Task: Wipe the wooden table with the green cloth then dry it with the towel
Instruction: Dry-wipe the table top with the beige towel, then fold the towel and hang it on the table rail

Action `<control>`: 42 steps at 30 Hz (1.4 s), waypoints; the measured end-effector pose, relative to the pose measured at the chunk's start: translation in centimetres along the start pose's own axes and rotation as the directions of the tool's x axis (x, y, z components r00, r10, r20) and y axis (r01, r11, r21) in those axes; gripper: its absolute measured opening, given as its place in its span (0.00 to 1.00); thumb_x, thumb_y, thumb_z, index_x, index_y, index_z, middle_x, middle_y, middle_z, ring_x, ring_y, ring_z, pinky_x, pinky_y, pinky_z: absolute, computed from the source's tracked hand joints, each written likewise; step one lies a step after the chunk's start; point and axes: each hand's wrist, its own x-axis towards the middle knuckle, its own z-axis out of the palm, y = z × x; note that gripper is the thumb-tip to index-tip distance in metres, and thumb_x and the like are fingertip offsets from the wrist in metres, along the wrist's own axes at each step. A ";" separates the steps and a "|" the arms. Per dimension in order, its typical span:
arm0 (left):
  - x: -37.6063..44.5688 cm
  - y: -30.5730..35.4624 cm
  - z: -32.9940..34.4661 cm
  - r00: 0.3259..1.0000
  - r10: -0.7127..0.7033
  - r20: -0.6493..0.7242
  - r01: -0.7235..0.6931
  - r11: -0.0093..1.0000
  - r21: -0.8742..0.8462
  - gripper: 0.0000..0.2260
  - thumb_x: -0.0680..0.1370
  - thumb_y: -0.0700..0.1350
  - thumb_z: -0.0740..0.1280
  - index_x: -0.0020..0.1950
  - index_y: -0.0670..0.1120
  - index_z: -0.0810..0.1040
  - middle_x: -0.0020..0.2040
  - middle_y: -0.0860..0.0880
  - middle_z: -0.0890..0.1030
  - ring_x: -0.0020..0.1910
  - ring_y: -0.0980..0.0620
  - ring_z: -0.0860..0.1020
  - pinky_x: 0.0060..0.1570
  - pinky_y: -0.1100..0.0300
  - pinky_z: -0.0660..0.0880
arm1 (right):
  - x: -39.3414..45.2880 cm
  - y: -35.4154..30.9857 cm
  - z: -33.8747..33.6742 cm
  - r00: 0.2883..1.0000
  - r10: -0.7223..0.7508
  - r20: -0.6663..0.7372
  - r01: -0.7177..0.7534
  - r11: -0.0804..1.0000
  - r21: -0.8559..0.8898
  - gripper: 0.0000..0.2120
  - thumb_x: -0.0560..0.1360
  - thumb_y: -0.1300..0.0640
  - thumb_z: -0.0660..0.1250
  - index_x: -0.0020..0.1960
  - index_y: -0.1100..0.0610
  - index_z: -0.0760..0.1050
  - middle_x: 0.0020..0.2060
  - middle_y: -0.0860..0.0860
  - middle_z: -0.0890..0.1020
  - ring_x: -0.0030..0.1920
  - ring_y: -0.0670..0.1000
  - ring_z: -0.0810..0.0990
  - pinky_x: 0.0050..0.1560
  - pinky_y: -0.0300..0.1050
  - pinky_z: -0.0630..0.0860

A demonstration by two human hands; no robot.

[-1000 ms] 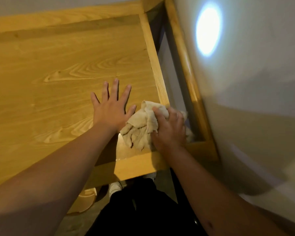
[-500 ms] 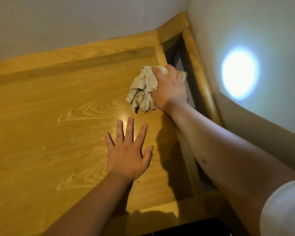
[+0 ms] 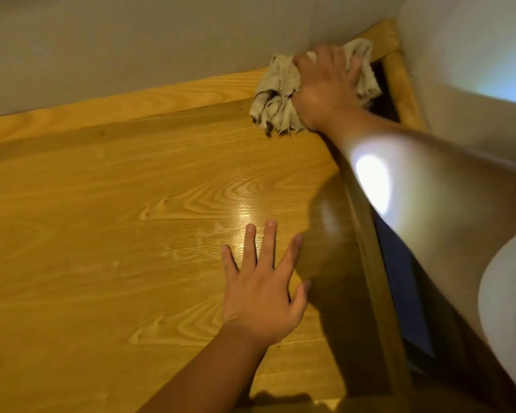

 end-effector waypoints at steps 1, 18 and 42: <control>0.0 0.0 0.0 1.000 0.000 -0.003 0.000 1.000 0.000 0.31 0.79 0.67 0.51 0.81 0.59 0.51 0.82 0.45 0.48 0.80 0.36 0.46 0.70 0.29 0.45 | 0.7 0.1 0.1 1.000 0.003 0.012 -0.003 1.000 0.002 0.30 0.70 0.52 0.60 0.72 0.48 0.62 0.69 0.59 0.65 0.72 0.62 0.58 0.70 0.67 0.49; -3.1 -1.6 -2.6 0.939 -0.276 -0.204 0.068 0.731 -0.679 0.26 0.77 0.51 0.66 0.72 0.42 0.68 0.72 0.42 0.69 0.73 0.43 0.64 0.73 0.46 0.60 | -24.0 -5.2 -1.4 0.995 -0.010 0.101 0.011 1.000 -0.009 0.29 0.68 0.45 0.66 0.69 0.45 0.65 0.65 0.58 0.70 0.66 0.61 0.63 0.62 0.71 0.59; -15.2 -1.1 -6.1 0.981 -0.127 -0.149 0.082 0.957 -0.280 0.36 0.71 0.51 0.76 0.75 0.56 0.63 0.77 0.43 0.61 0.75 0.40 0.59 0.66 0.39 0.65 | -40.3 -6.1 -14.6 0.885 -0.094 0.456 -0.259 0.715 0.650 0.09 0.79 0.55 0.65 0.52 0.42 0.78 0.44 0.38 0.79 0.47 0.40 0.77 0.40 0.31 0.70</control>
